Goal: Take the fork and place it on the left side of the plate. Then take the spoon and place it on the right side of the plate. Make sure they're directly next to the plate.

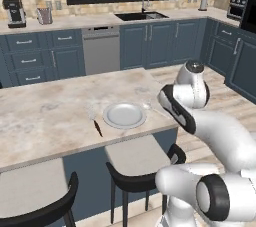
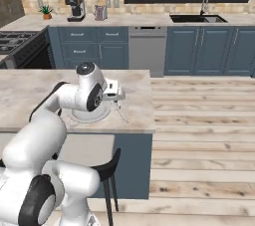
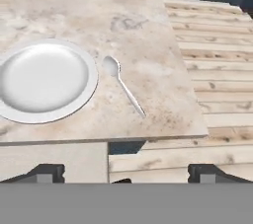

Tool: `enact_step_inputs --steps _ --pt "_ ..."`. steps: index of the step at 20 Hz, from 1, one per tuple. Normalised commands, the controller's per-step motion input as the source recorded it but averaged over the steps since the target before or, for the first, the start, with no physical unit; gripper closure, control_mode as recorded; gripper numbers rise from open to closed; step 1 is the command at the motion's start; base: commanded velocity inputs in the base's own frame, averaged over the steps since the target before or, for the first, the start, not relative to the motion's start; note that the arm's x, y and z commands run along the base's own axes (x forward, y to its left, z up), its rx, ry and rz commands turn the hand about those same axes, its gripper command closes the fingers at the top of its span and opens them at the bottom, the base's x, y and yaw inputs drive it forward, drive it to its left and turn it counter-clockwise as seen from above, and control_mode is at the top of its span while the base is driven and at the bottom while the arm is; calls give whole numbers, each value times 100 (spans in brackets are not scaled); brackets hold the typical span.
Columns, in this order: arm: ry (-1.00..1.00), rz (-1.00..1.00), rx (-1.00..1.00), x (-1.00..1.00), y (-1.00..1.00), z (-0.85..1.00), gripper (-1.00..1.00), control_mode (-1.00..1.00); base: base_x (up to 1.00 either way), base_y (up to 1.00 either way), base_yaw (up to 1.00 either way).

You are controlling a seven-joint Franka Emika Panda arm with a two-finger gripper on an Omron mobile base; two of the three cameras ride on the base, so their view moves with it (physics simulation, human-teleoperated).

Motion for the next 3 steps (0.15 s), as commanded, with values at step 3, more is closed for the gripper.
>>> enact_step_inputs --steps 3 --pt "-19 0 0 -100 0 100 -100 -100 0 0 0"
